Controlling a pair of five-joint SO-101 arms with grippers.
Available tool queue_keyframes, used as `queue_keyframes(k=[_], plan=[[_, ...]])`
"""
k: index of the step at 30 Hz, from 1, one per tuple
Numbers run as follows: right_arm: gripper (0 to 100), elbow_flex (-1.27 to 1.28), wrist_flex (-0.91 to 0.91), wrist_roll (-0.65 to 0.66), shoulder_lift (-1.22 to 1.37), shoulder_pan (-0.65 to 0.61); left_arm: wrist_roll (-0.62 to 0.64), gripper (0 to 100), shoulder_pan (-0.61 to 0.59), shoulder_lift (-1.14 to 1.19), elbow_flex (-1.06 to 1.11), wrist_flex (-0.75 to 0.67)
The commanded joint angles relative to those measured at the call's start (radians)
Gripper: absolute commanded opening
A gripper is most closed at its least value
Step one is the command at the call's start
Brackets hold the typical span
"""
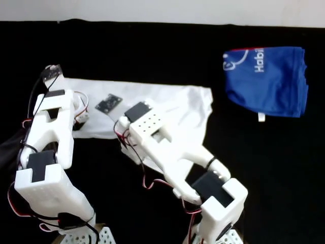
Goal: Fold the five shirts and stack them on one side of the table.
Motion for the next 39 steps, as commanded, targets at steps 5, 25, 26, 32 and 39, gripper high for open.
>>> queue_keyframes(k=[5, 25, 26, 32, 39], plan=[[16.2, 0.116, -0.154, 0.068, -0.047, 0.076, 0.003, 1, -0.010, -0.008, 0.002, -0.034], [1.9, 0.016, -0.171, 0.069, 0.077, 0.219, 0.003, 1, -0.008, -0.008, 0.002, -0.035], [0.2, 0.016, -0.171, 0.069, 0.056, 0.220, 0.003, 1, -0.008, -0.008, 0.002, -0.035], [1.1, 0.016, -0.093, 0.071, -0.076, 0.209, 0.003, 1, -0.008, -0.008, 0.001, -0.035], [1.1, 0.024, -0.002, 0.071, -0.140, 0.163, 0.003, 1, -0.008, -0.008, 0.001, -0.035]])
